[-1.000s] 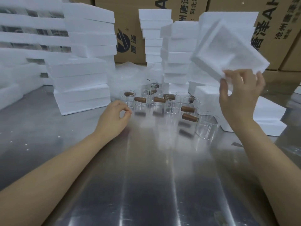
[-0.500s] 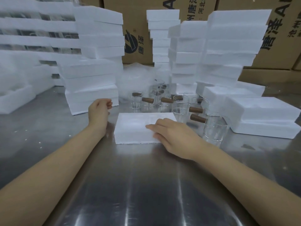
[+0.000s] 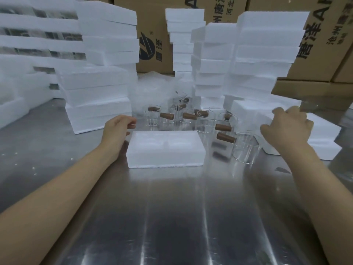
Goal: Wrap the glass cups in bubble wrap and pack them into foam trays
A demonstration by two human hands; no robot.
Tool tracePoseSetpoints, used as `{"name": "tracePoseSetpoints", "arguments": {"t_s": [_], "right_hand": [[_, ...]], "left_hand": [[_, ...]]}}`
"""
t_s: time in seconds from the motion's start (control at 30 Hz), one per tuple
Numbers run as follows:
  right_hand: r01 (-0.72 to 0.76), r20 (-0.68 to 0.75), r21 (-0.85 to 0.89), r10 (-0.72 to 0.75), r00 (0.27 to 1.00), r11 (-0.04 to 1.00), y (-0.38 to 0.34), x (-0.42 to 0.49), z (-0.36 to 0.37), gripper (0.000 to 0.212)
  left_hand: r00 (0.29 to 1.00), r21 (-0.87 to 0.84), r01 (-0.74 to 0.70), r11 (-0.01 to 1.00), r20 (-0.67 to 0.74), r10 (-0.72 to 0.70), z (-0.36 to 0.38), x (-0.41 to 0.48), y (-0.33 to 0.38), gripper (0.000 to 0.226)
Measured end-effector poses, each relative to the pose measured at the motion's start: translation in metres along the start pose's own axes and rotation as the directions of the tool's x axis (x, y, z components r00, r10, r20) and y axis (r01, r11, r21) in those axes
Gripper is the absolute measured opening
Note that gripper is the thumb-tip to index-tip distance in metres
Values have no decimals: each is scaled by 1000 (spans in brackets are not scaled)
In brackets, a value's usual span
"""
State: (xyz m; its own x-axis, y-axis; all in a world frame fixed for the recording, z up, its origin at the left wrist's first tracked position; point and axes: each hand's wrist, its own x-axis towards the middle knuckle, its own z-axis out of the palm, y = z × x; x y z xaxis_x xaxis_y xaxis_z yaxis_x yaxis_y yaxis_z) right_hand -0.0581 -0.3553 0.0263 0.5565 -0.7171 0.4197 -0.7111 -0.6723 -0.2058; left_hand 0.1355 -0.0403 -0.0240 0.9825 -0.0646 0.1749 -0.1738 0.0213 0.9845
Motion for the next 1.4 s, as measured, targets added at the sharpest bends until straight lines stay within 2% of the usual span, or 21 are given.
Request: {"name": "tracePoseSetpoints", "arguments": {"t_s": [0.1,0.2,0.27,0.3,0.37,0.47,0.53,0.6,0.63,0.7,0.77,0.8,0.87,0.9,1.0,1.1,1.13,1.2,1.27,1.33,1.4], "right_hand": [[-8,104,-64,14,994,998,-2,-2,1,27],[8,22,-15,-7,1000,1000,-6,-5,-9,18],[44,-85,33,-41,996,998,-11,-4,-22,27],[78,-171,81,-63,983,994,-16,-5,-29,33],[249,-363,249,-148,920,936,-30,-15,-42,37],[581,-490,451,-357,796,677,-56,-40,-49,30],[662,-444,499,-492,749,559,-66,-51,-43,27],[671,-311,506,-612,727,542,-69,-54,-32,26],[678,-242,472,-657,714,563,-68,-54,-27,26],[710,-161,382,-714,681,591,-68,-52,-19,27],[740,-120,351,-756,644,574,-68,-53,-15,25],[750,-99,346,-773,627,564,-68,-54,-13,24],[763,-61,333,-795,603,554,-67,-55,-13,24],[771,-51,329,-805,591,546,-67,-56,-14,24],[792,-33,322,-830,557,518,-65,-56,-15,25],[799,14,305,-842,540,518,-65,-55,-15,26],[797,38,296,-840,541,527,-64,-54,-15,26],[791,80,262,-829,553,553,-64,-53,-14,25],[788,110,231,-820,562,571,-64,-54,-12,24],[779,123,197,-803,582,595,-65,-54,-11,23],[759,116,164,-776,620,630,-64,-52,-12,22]], "left_hand": [[1000,-1,-18,1000,19,18,0,-1,1,19],[989,-58,-45,997,136,52,-2,-3,4,24],[954,-66,-11,998,299,30,-3,-6,5,25],[926,-2,-9,1000,376,9,-5,-7,6,23],[871,140,-32,990,490,-41,-9,-7,8,42],[832,142,33,989,545,-106,-18,-5,12,65],[831,84,65,994,547,-101,-24,-3,12,60],[847,61,-25,998,532,-11,-29,-1,13,55],[863,113,-109,988,503,38,-30,1,15,49],[925,354,-230,907,370,91,-32,3,19,35],[960,596,-191,780,279,22,-36,6,23,30],[953,657,-162,737,298,-56,-38,7,24,25],[916,670,-151,727,372,-152,-40,5,25,9],[912,666,-188,722,391,-122,-40,3,26,8],[933,663,-327,673,340,119,-30,-2,25,11],[946,620,-324,714,216,242,-18,-9,18,11],[950,652,-307,693,162,267,-15,-12,17,15],[948,789,-244,563,73,309,-14,-17,20,32],[966,862,-156,482,31,257,-11,-19,29,46],[991,860,-116,497,70,110,-7,-21,36,49],[985,824,-172,540,157,75,-4,-25,36,45]]}}
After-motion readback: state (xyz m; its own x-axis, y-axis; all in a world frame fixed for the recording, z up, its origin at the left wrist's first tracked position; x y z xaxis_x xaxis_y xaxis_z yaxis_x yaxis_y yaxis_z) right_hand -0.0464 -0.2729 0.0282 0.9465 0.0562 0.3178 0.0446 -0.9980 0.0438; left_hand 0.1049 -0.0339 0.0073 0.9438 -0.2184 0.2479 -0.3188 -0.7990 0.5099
